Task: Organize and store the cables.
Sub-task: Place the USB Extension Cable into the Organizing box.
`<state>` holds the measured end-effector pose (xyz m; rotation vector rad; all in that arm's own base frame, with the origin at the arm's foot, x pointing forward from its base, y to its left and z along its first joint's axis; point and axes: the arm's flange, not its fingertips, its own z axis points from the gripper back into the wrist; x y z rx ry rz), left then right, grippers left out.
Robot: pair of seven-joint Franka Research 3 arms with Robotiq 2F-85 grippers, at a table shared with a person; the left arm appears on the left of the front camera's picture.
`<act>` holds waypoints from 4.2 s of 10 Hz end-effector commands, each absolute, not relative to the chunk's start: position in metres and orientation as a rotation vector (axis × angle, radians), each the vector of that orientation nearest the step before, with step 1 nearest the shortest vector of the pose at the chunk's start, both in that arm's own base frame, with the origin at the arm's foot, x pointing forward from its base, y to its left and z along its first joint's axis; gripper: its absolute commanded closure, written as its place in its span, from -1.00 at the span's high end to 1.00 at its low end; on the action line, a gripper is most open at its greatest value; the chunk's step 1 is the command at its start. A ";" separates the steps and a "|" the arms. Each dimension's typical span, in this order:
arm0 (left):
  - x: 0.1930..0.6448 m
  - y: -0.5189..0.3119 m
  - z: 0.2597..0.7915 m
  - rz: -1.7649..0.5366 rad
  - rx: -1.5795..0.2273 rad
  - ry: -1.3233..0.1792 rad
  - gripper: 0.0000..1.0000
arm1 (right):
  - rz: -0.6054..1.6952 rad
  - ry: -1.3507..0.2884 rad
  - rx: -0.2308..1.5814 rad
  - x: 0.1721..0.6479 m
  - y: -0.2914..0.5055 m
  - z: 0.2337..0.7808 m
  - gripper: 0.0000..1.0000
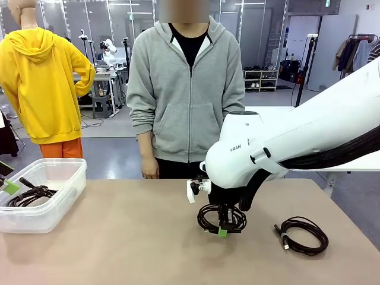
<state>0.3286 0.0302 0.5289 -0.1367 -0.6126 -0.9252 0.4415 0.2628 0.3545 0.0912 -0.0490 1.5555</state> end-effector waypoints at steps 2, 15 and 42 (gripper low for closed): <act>0.331 0.028 0.529 -0.902 -0.127 -0.619 0.80 | 1.570 -0.056 0.088 0.441 0.262 0.350 -0.84; 0.331 0.028 0.529 -0.902 -0.127 -0.619 0.80 | 1.676 0.044 -0.002 0.445 0.523 0.368 -0.74; 0.415 -0.284 0.421 -1.485 -0.167 -0.168 0.80 | 1.047 -0.786 0.431 0.312 -0.043 0.442 1.00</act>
